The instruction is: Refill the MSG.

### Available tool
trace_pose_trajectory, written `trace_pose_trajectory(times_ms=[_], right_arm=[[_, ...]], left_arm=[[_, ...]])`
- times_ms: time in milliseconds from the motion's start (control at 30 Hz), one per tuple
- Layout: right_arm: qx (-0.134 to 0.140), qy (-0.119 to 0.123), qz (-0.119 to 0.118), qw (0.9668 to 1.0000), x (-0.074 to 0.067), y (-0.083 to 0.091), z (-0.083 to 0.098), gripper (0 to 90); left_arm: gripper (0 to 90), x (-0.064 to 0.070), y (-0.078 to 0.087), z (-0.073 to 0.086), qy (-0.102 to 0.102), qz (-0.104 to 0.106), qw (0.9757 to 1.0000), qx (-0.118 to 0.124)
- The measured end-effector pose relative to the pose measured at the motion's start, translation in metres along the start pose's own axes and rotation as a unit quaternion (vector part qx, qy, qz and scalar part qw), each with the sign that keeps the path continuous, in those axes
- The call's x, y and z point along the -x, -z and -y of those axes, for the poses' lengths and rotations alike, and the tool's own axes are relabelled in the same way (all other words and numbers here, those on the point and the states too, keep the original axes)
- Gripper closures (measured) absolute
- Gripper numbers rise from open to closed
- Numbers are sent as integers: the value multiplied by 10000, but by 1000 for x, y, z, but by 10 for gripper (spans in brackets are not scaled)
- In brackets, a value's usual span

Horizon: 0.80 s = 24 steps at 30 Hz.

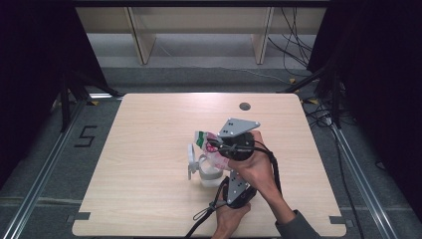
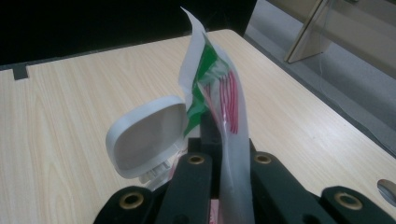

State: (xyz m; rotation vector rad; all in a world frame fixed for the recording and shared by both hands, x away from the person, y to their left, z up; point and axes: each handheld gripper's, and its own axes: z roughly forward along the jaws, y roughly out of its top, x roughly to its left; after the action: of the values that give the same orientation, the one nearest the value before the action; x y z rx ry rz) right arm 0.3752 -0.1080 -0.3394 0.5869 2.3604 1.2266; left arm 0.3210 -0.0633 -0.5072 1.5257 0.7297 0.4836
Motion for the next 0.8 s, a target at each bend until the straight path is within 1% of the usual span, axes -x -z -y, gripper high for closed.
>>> trace_pose_trajectory(times_ms=[33, 100, 167, 200, 233, 267, 333, 400, 433, 533, 567, 600, 633, 700, 733, 767, 800], right_arm=[[13, -34, 17, 10000, 0, 0, 0, 900], [2, -22, 22, 10000, 0, 0, 1, 900], [-1, -51, -8, 10000, 0, 0, 1, 900], [-25, 5, 20, 10000, 0, 0, 1, 900], [-37, -13, -52, 10000, 0, 0, 1, 900], [-33, -14, -32, 10000, -1, 0, 1, 900], [38, -6, 5, 10000, -2, 0, 2, 900], [29, -52, -13, 10000, -2, 1, 2, 900], [4, -9, -58, 10000, 0, 2, 2, 900], [26, -9, -61, 10000, 0, 2, 3, 900], [-5, -117, -40, 9999, -1, 2, 4, 900], [26, -94, -8, 10000, -1, 2, 4, 900], [-15, -91, -45, 9999, -1, 3, 4, 900], [3, -16, -86, 10000, 0, 3, 3, 900], [2, -21, -90, 10000, 0, 3, 3, 900], [-40, -86, -107, 9999, -1, 4, 4, 900], [-17, -114, -97, 9999, -1, 3, 4, 900]], left_arm=[[814, 0, 0, 0, 13, 9, 10000, 0], [813, 0, -1, 0, 30, 19, 10000, 1], [814, 0, -1, 1, 33, 24, 10000, -1], [814, 0, -1, 1, 28, 22, 10000, 0], [814, 6, -5, 1, 423, 89, 9985, 350], [814, 0, -1, 0, 25, 28, 10000, 4], [814, 0, 0, 0, 13, 25, 10000, 4], [814, 0, -1, 0, 22, 41, 10000, 7], [814, 0, -1, 0, 22, 41, 10000, 7], [814, 2, -2, 2, 28, 54, 10000, 7], [814, 2, -2, 1, 24, 52, 10000, 7], [814, 2, -2, 1, 23, 55, 10000, 2], [814, 2, -2, 1, 20, 49, 10000, 7], [814, 2, -2, 1, 27, 49, 10000, 18], [814, 2, -2, 1, 35, 68, 10000, 14], [814, 2, -2, 1, 36, 71, 10000, 13], [814, 2, -2, 1, 30, 62, 10000, 8]])
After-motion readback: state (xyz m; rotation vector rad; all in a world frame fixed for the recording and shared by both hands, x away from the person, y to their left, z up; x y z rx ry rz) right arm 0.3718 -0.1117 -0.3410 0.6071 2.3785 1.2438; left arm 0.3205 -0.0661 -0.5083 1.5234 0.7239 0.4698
